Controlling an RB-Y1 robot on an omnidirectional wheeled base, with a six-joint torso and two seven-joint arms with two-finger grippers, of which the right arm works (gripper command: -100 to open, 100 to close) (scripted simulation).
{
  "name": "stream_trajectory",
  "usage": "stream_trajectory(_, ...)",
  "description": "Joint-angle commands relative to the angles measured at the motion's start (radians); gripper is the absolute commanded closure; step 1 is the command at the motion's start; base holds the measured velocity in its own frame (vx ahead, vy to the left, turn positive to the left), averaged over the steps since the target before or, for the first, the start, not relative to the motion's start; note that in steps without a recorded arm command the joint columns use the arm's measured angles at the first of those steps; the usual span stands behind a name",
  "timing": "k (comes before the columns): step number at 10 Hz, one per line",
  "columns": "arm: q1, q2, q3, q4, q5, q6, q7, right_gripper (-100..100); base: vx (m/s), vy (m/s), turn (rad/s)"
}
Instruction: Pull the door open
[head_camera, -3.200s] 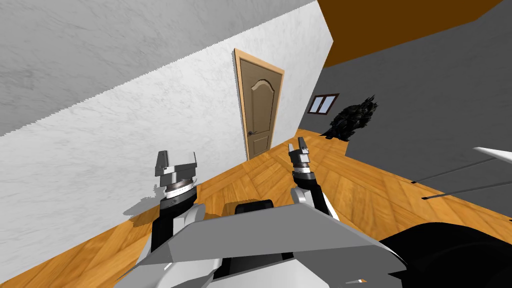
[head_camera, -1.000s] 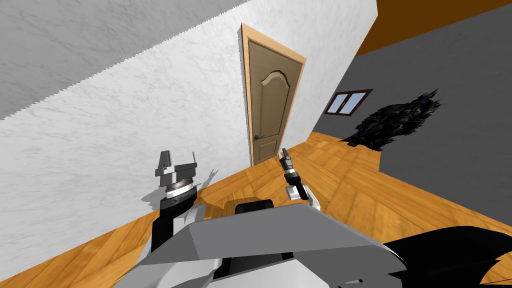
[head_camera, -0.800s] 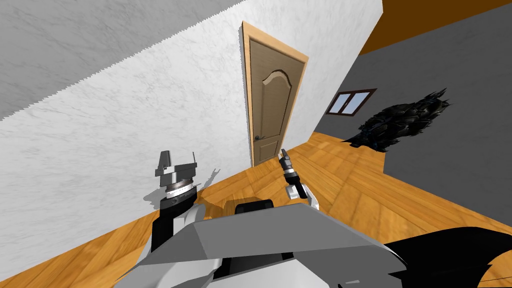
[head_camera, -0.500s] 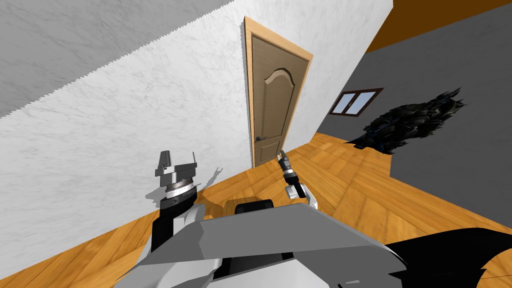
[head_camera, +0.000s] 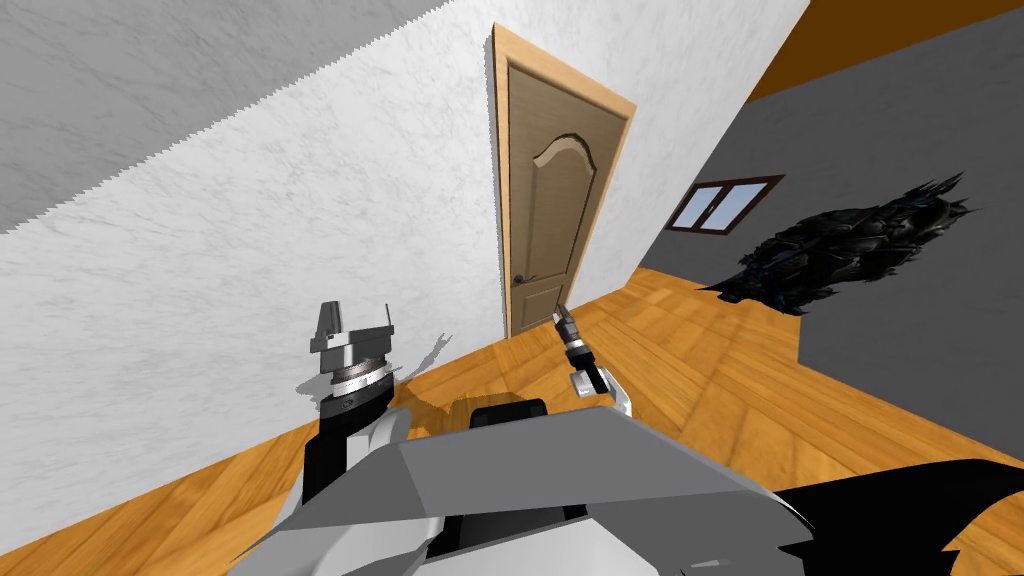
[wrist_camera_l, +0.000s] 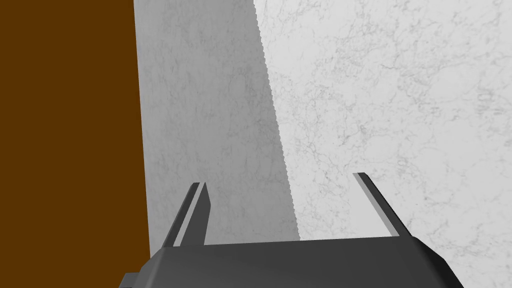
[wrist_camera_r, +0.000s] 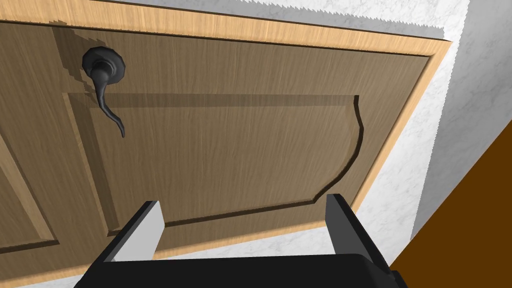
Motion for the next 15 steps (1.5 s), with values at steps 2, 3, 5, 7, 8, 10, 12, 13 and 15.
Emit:
stream_trajectory(2, -0.030, -0.019, -0.004, 0.078, 0.008, -0.022, -0.025, -100, 0.104, -0.005, 0.056)
stream_trajectory(3, -0.041, -0.024, -0.004, 0.106, 0.012, -0.029, -0.033, -100, 0.105, -0.001, 0.061)
stream_trajectory(5, -0.062, -0.035, -0.005, 0.160, 0.020, -0.042, -0.048, -100, 0.104, -0.007, 0.049)
stream_trajectory(7, -0.083, -0.046, -0.006, 0.213, 0.028, -0.055, -0.064, -100, 0.103, -0.011, 0.064)
stream_trajectory(8, -0.093, -0.051, -0.006, 0.240, 0.032, -0.062, -0.072, -100, 0.097, -0.019, 0.050)
stream_trajectory(10, -0.113, -0.061, -0.007, 0.292, 0.039, -0.075, -0.087, -100, 0.100, -0.023, 0.053)
stream_trajectory(12, -0.133, -0.071, -0.008, 0.342, 0.046, -0.087, -0.101, -100, 0.091, -0.015, 0.048)
stream_trajectory(13, -0.143, -0.076, -0.008, 0.367, 0.050, -0.093, -0.109, -100, 0.111, -0.020, 0.046)
stream_trajectory(15, -0.162, -0.085, -0.009, 0.417, 0.057, -0.106, -0.123, -100, 0.098, -0.019, 0.056)
